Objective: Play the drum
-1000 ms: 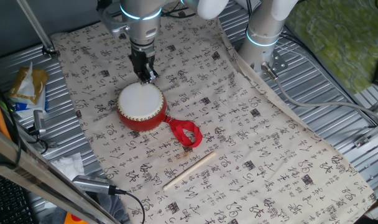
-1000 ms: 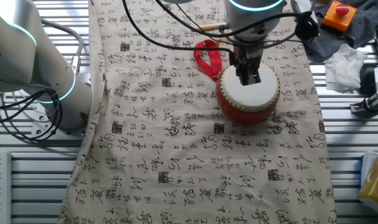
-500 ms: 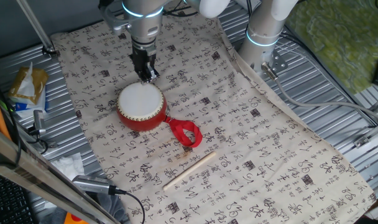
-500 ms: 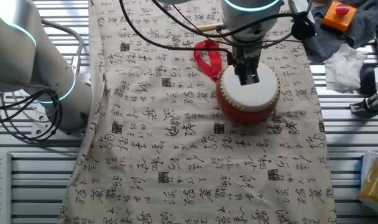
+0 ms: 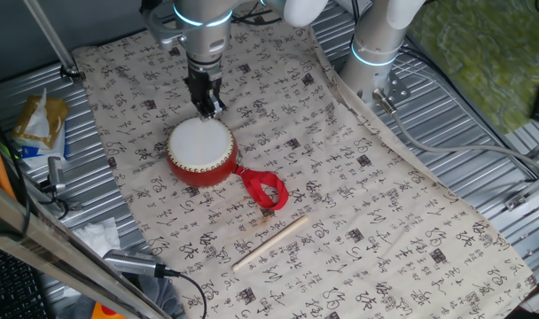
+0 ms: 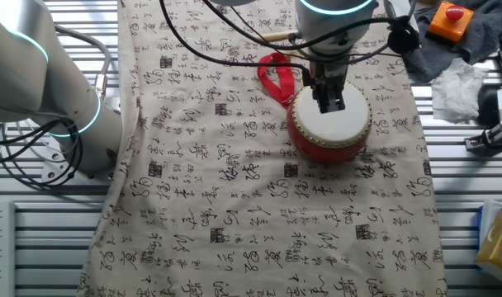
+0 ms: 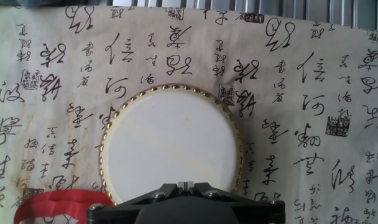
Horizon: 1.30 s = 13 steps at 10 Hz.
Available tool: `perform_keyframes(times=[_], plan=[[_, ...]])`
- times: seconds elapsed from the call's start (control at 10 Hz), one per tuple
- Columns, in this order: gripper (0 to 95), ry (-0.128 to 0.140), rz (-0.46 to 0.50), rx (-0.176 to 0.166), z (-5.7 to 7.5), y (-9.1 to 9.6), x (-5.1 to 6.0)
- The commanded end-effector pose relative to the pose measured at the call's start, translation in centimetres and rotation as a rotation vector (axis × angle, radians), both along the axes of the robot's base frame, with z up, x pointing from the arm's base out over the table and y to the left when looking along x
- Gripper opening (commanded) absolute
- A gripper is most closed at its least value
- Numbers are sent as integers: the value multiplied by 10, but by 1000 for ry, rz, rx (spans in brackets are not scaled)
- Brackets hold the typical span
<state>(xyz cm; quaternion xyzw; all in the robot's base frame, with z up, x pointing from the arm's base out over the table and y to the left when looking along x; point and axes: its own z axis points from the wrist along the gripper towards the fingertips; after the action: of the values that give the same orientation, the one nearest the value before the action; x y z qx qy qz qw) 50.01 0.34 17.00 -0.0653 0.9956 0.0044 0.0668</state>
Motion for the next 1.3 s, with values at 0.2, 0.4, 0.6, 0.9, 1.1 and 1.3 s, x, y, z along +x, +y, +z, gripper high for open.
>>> perform_keyframes(times=[0.2, 0.4, 0.6, 0.9, 1.1, 1.3], plan=[[0, 0, 0, -6, 0, 0, 0], [0, 0, -6, -6, 0, 0, 0], [0, 0, -7, -6, 0, 0, 0], [0, 0, -7, -6, 0, 0, 0], [0, 0, -7, -12, 0, 0, 0], [0, -1, -10, -13, 0, 0, 0]])
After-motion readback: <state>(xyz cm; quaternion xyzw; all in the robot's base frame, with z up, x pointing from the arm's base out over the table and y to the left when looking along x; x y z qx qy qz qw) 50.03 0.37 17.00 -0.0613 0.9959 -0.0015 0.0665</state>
